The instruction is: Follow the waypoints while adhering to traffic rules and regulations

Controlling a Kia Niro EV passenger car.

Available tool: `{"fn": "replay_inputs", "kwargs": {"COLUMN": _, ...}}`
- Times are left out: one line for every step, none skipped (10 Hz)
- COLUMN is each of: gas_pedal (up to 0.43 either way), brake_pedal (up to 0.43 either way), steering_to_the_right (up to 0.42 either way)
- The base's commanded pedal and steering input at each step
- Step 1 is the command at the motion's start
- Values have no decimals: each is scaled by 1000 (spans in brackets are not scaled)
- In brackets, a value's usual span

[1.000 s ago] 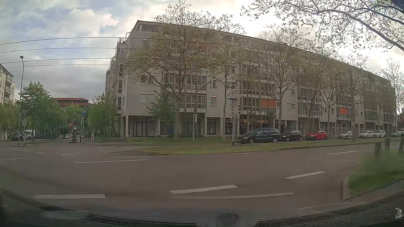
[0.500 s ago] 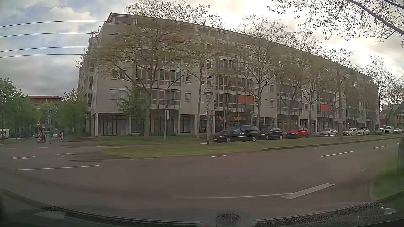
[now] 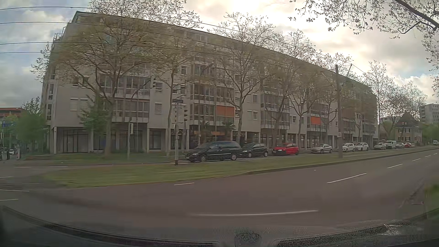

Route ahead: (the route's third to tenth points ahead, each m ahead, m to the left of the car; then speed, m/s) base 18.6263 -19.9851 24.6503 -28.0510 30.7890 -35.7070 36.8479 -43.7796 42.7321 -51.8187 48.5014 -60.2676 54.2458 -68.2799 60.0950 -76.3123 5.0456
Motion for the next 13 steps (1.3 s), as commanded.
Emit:
{"fn": "replay_inputs", "kwargs": {"gas_pedal": 130, "brake_pedal": 0, "steering_to_the_right": 356}}
{"fn": "replay_inputs", "kwargs": {"gas_pedal": 130, "brake_pedal": 0, "steering_to_the_right": 370}}
{"fn": "replay_inputs", "kwargs": {"gas_pedal": 130, "brake_pedal": 0, "steering_to_the_right": 380}}
{"fn": "replay_inputs", "kwargs": {"gas_pedal": 130, "brake_pedal": 0, "steering_to_the_right": 388}}
{"fn": "replay_inputs", "kwargs": {"gas_pedal": 130, "brake_pedal": 0, "steering_to_the_right": 389}}
{"fn": "replay_inputs", "kwargs": {"gas_pedal": 130, "brake_pedal": 0, "steering_to_the_right": 389}}
{"fn": "replay_inputs", "kwargs": {"gas_pedal": 130, "brake_pedal": 0, "steering_to_the_right": 389}}
{"fn": "replay_inputs", "kwargs": {"gas_pedal": 130, "brake_pedal": 0, "steering_to_the_right": 389}}
{"fn": "replay_inputs", "kwargs": {"gas_pedal": 130, "brake_pedal": 0, "steering_to_the_right": 387}}
{"fn": "replay_inputs", "kwargs": {"gas_pedal": 130, "brake_pedal": 0, "steering_to_the_right": 378}}
{"fn": "replay_inputs", "kwargs": {"gas_pedal": 130, "brake_pedal": 0, "steering_to_the_right": 368}}
{"fn": "replay_inputs", "kwargs": {"gas_pedal": 138, "brake_pedal": 0, "steering_to_the_right": 351}}
{"fn": "replay_inputs", "kwargs": {"gas_pedal": 138, "brake_pedal": 0, "steering_to_the_right": 335}}
